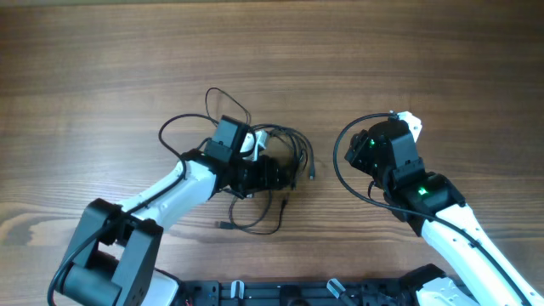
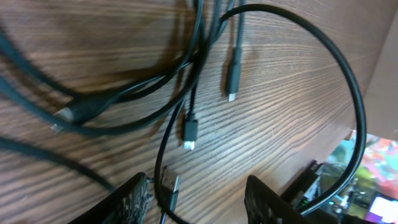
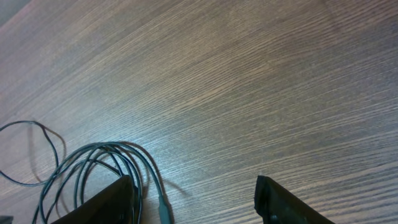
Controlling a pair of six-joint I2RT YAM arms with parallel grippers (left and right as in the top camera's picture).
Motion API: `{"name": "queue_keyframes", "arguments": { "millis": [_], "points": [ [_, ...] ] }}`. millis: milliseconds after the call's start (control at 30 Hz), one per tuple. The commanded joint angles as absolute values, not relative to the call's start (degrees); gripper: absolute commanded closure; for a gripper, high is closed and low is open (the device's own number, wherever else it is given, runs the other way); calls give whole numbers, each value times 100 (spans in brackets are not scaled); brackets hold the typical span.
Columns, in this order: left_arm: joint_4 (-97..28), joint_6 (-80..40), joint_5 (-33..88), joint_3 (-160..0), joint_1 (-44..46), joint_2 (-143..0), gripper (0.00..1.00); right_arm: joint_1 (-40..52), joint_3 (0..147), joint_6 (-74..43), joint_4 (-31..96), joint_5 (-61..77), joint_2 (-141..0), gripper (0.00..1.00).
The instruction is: Untangle cables
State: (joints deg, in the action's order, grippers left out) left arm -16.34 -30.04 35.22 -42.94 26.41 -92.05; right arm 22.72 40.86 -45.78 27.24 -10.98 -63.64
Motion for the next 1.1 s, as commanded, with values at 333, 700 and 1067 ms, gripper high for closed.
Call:
{"name": "queue_keyframes", "arguments": {
  "millis": [333, 700, 1067],
  "points": [
    [-1396, -1669, 5387, -4274, 3273, -9258, 63, 2259, 4123, -4484, 2733, -148, -6372, 32],
    [-1824, -1747, 4018, -4276, 2880, -9194, 67, 2263, 4115, -3992, 768, 3590, -8803, 31],
    [-2672, -1719, 2622, -4274, 1234, -7618, 49, 2687, 4115, -5553, 193, 2945, -8917, 32]
  ]
}}
